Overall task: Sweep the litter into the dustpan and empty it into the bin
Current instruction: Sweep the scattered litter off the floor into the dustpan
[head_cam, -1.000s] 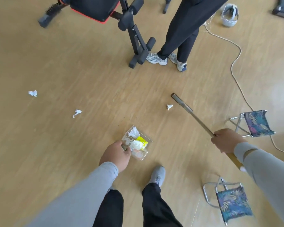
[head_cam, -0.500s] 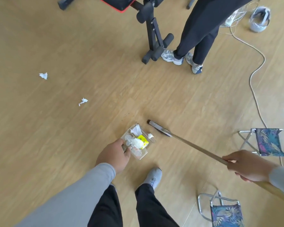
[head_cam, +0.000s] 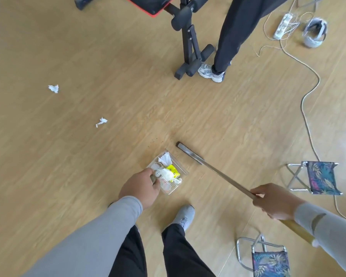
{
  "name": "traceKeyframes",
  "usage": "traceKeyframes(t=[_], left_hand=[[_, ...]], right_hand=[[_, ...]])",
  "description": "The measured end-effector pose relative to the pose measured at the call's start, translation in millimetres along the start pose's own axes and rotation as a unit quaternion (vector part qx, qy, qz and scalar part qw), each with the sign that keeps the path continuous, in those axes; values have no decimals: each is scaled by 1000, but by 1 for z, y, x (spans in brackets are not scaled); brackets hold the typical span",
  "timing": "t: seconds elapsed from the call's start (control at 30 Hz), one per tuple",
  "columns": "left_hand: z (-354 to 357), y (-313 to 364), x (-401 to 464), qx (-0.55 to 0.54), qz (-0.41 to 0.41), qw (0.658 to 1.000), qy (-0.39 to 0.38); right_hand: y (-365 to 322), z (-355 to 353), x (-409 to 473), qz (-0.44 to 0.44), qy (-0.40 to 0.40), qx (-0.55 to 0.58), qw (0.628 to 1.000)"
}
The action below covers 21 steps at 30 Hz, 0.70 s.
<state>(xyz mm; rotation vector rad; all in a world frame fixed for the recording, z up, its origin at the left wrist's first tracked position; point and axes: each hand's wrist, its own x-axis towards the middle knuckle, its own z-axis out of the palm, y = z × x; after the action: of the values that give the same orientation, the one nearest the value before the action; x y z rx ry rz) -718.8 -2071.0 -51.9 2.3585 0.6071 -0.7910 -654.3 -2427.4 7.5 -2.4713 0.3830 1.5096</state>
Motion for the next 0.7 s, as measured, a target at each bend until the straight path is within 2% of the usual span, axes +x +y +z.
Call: traceKeyframes(t=[0.13,0.27,0.47,0.7], left_hand=[[-18,-20,-13,-23,-8,1000,-18],[-55,-65,-28,-108,-46,993,11],[-117,-152,-53,-250,-100,961,65],[-188,-249,-62,-297,-139,936,126]], right_hand=[[-19,2,-18,-2,2,31,1000],[-62,-2,-29,-21,15,41,999],[-168,6,-42,-62,28,11,998],[-303,36,-70,-91,30,-40,995]])
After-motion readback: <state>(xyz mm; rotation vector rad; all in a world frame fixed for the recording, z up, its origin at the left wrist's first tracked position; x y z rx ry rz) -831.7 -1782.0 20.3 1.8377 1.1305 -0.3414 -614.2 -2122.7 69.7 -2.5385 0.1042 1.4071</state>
